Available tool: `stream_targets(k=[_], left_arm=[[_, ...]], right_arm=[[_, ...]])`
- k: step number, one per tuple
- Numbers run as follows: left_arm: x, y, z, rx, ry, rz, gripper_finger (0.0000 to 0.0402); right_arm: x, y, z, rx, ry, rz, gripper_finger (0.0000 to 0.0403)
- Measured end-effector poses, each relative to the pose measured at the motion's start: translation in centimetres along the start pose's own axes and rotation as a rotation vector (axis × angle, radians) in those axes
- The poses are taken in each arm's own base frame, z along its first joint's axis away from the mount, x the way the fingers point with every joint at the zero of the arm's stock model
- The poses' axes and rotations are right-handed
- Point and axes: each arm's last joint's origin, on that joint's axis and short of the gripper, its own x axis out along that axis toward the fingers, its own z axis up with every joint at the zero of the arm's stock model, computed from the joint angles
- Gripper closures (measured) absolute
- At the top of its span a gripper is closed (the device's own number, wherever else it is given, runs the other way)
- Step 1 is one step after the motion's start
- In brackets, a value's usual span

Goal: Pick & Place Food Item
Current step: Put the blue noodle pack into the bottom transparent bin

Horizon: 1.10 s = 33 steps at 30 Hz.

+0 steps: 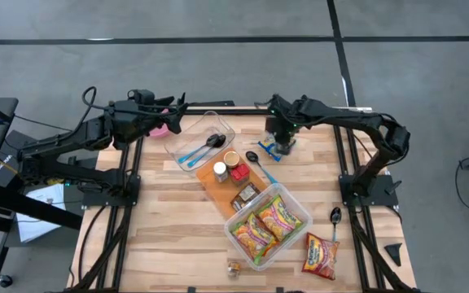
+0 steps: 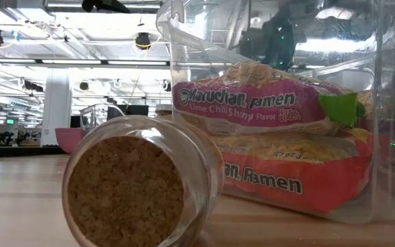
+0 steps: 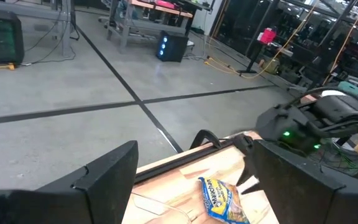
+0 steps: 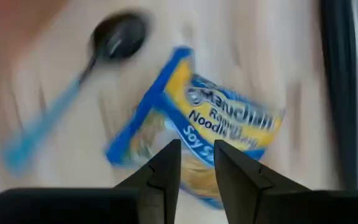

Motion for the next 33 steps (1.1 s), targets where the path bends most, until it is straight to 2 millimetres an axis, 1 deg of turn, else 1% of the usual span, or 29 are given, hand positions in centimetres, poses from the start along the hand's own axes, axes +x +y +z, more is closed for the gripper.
stream_targets(k=[2, 3, 5, 7, 11, 14, 20, 26, 33], left_arm=[[0.0, 0.0, 0.0, 0.001, 0.000, 0.000, 0.0092], [0.0, 0.0, 0.0, 0.000, 0.000, 0.000, 0.0092], [0.0, 0.0, 0.0, 0.000, 0.000, 0.000, 0.0092], [0.0, 0.0, 0.0, 0.000, 0.000, 0.000, 0.0092], [0.0, -0.1, 0.0, 0.000, 0.014, -0.029, 0.0092], [0.0, -0.1, -0.1, 0.000, 0.023, -0.047, 0.0092], [0.0, -0.1, -0.1, -0.007, 0.024, -0.048, 0.0092], [0.0, -0.1, -0.1, -0.008, 0.024, -0.048, 0.0092], [0.0, -0.1, -0.1, -0.009, 0.024, -0.048, 0.0092]], right_arm=[[-0.2, 0.6, 0.2, -0.313, -0.008, 0.002, 0.0312], [-0.2, 0.8, 0.3, -0.427, -0.007, -0.004, 0.0312], [0.1, 1.1, 0.5, -0.567, 0.001, -0.010, 0.0312], [0.8, 1.0, 0.6, -0.636, 0.019, 0.003, 0.0312], [2.4, 0.3, 0.4, -0.633, 0.071, 0.011, 0.0312], [3.1, -0.4, 0.0, -0.646, 0.100, 0.028, 0.0312], [3.7, -1.8, -0.9, -0.646, 0.121, 0.054, 0.0312], [4.6, -2.3, -2.0, -0.659, 0.114, 0.077, 0.0312], [5.0, -2.6, -1.6, -0.684, 0.046, 0.030, 0.0312]])
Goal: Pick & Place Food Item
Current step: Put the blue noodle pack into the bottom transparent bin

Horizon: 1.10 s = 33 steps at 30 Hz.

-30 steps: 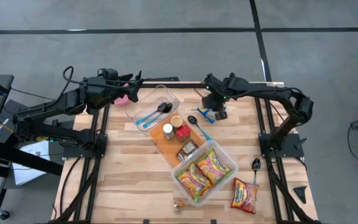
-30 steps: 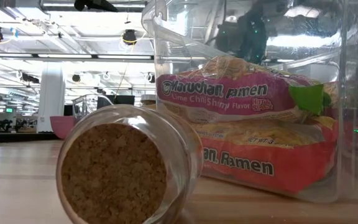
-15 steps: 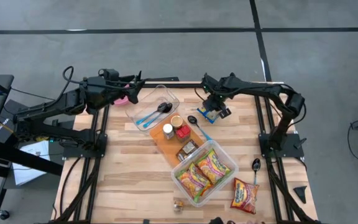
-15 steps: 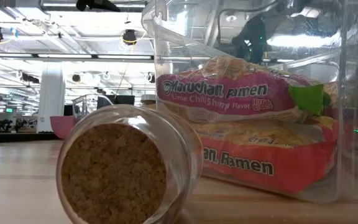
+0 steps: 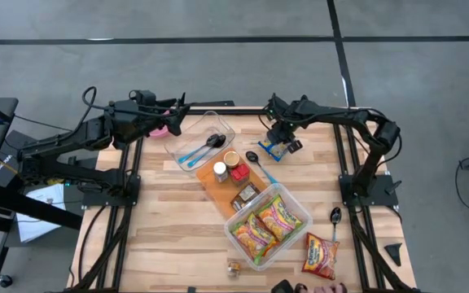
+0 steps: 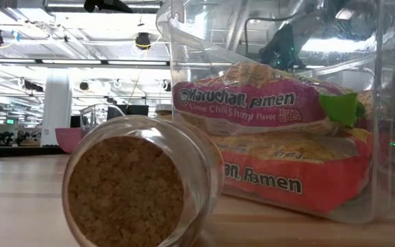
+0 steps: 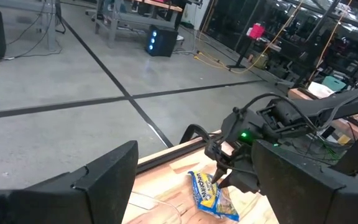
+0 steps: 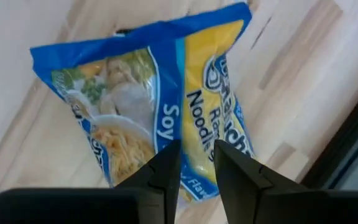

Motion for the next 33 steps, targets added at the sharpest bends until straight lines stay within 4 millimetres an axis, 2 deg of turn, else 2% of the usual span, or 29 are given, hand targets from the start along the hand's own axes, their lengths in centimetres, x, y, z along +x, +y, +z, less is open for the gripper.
stream_targets(k=[8, 13, 16, 20, 27, 33], left_arm=[[-0.1, -0.2, -0.1, -0.004, 0.005, -0.014, 0.0092], [-0.1, -0.2, -0.1, -0.010, 0.004, -0.015, 0.0092], [-0.1, -0.2, -0.1, -0.010, 0.004, -0.015, 0.0092], [-0.1, -0.2, -0.1, -0.010, 0.004, -0.015, 0.0092], [-0.1, -0.2, -0.1, -0.010, 0.004, -0.015, 0.0092], [-0.1, -0.2, -0.1, -0.010, 0.004, -0.015, 0.0092]], right_arm=[[2.3, 0.6, 0.1, 0.006, 0.027, 0.123, 0.0312], [2.8, 0.6, 0.1, 0.012, 0.034, 0.132, 0.0315], [2.7, 0.5, 0.3, 0.026, 0.023, 0.105, 0.0337], [2.4, 0.2, 0.2, 0.074, 0.006, 0.088, 0.0391], [2.1, -0.2, 0.1, 0.305, -0.004, 0.087, 0.0400], [-0.4, -1.7, 0.8, 0.616, 0.014, 0.089, 0.0402]])
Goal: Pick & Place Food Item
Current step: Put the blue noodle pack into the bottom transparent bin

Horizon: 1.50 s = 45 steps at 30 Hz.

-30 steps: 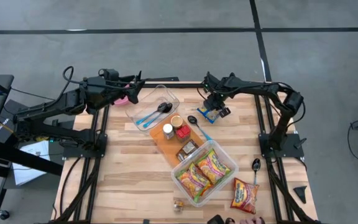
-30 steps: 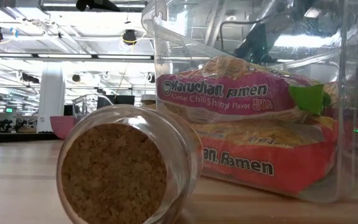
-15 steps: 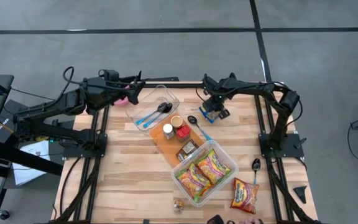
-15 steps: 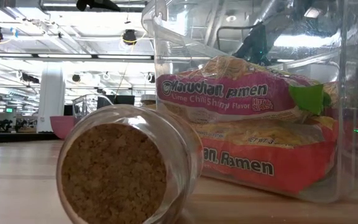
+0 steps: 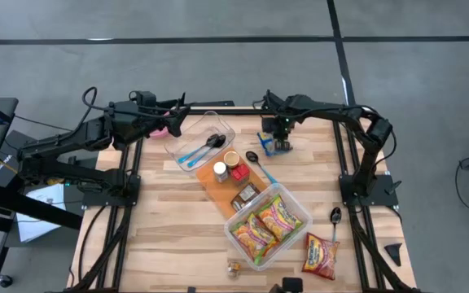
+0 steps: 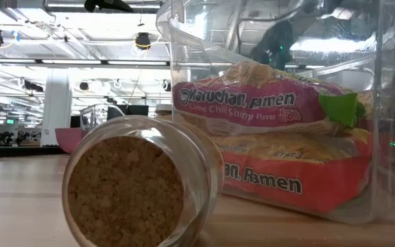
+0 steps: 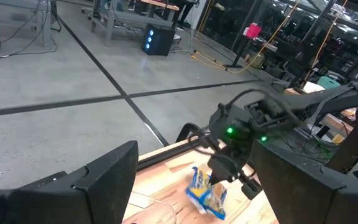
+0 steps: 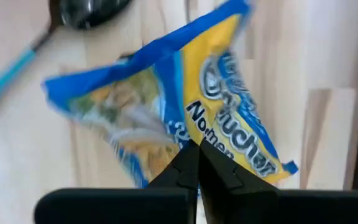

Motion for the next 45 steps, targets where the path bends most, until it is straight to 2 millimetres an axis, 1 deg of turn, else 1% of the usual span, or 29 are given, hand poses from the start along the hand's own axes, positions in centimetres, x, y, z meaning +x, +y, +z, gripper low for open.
stream_targets(k=[3, 7, 10, 13, 16, 20, 24, 29, 33, 37, 41, 45], left_arm=[[0.0, 0.0, 0.0, 0.000, 0.000, 0.000, 0.0092], [0.0, 0.0, 0.0, 0.000, 0.001, 0.000, 0.0092], [0.0, -0.1, 0.0, 0.000, 0.011, -0.019, 0.0092], [0.0, -0.1, -0.1, 0.000, 0.023, -0.041, 0.0092], [0.0, -0.2, -0.1, 0.001, 0.033, -0.060, 0.0092], [0.0, -0.2, -0.1, 0.001, 0.039, -0.070, 0.0092], [0.0, -0.3, -0.2, 0.015, 0.061, -0.113, 0.0092], [0.0, -0.4, -0.3, 0.019, 0.079, -0.147, 0.0092], [0.0, -0.5, -0.3, 0.018, 0.087, -0.163, 0.0092], [-0.1, -0.5, -0.3, 0.020, 0.098, -0.185, 0.0092], [-0.1, -0.5, -0.3, 0.020, 0.098, -0.185, 0.0092], [-0.1, -0.6, -0.3, 0.021, 0.110, -0.208, 0.0092]], right_arm=[[-1.8, -0.3, 0.6, 0.115, 0.008, 0.011, 0.0402], [-4.8, -0.6, 1.4, 0.259, 0.014, 0.038, 0.0402], [-6.9, -0.7, 1.8, 0.345, 0.020, 0.062, 0.0402], [-9.0, -0.8, 1.8, 0.451, 0.015, 0.130, 0.0402], [-10.6, -0.6, 1.8, 0.566, 0.032, 0.169, 0.0403], [-12.1, 0.4, 1.7, 0.663, 0.094, 0.212, 0.0403], [-13.6, 2.3, 1.8, 0.699, 0.092, 0.285, 0.0403], [-16.4, 5.2, 1.6, 0.760, 0.040, 0.327, 0.0403], [-19.0, 8.1, 1.0, 0.825, -0.003, 0.340, 0.0403], [-20.9, 11.2, 0.6, 0.884, -0.023, 0.371, 0.0403], [-21.9, 14.3, 0.6, 0.940, -0.023, 0.372, 0.0403], [-22.0, 17.3, 1.1, 0.985, -0.008, 0.367, 0.0403]])
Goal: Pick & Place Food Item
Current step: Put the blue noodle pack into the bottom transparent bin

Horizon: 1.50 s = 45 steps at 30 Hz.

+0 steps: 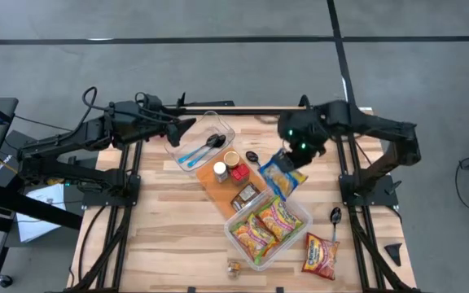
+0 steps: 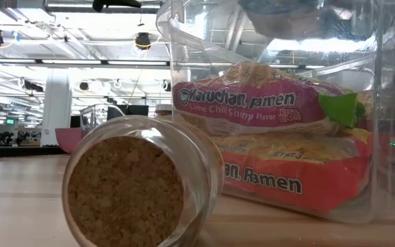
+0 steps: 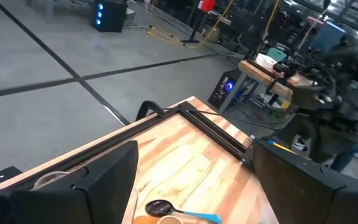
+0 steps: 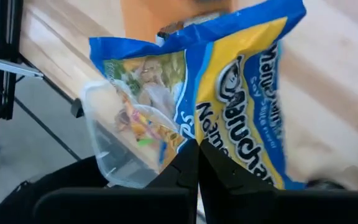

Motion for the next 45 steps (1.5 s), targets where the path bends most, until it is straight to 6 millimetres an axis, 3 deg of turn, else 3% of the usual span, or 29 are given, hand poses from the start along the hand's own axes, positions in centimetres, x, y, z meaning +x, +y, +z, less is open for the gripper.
stream_targets(k=[7, 16, 27, 45], left_arm=[[0.0, -0.1, 0.0, 0.000, 0.015, -0.029, 0.0092], [0.0, -0.1, -0.1, 0.000, 0.015, -0.029, 0.0092], [0.0, -0.2, -0.1, -0.001, 0.033, -0.065, 0.0092], [0.0, -0.2, -0.1, -0.001, 0.034, -0.068, 0.0092]], right_arm=[[1.9, 3.4, -3.4, 0.066, -0.021, 0.038, 0.0403], [5.6, 4.6, -7.1, 0.149, -0.009, 0.001, 0.0403], [10.2, 3.9, -7.5, 0.172, 0.023, -0.008, 0.0403], [13.3, 2.0, -7.7, 0.175, 0.089, -0.088, 0.0403]])
